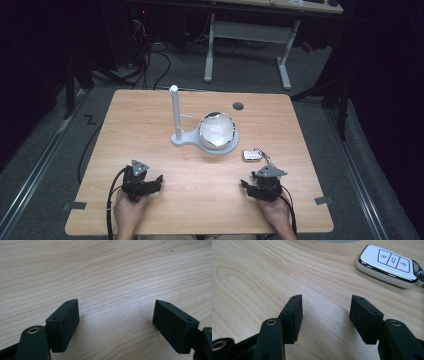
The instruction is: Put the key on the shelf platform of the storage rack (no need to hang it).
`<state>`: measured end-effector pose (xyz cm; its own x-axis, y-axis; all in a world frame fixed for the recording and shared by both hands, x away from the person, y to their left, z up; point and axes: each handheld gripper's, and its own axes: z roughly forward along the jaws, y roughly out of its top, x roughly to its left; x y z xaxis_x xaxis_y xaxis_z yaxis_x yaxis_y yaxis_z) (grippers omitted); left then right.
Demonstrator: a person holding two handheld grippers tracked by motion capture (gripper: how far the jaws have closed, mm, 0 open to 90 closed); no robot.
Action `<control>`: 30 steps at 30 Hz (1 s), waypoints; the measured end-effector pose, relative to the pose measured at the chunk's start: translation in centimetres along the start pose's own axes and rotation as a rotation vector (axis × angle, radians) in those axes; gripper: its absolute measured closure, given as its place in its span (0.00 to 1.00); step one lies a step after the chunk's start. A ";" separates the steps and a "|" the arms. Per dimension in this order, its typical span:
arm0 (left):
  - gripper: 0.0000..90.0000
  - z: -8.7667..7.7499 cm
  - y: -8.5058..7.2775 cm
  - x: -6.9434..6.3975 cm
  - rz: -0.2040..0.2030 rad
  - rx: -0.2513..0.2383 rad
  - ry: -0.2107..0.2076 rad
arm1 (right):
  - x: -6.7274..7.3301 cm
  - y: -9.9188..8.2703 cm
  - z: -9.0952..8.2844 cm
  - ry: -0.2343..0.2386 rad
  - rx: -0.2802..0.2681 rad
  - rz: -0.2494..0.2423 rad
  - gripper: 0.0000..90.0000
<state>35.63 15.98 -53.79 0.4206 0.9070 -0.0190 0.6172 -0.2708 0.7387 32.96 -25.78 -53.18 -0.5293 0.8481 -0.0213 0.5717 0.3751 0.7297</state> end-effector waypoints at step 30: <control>0.24 0.0 0.0 0.0 -0.004 -0.002 -0.002 | -0.1 0.0 -0.1 -0.016 0.003 0.017 0.53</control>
<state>35.66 16.01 -53.78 0.4191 0.9076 -0.0231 0.6178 -0.2665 0.7398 32.97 -25.84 -53.10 -0.5095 0.8603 -0.0195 0.5824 0.3615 0.7281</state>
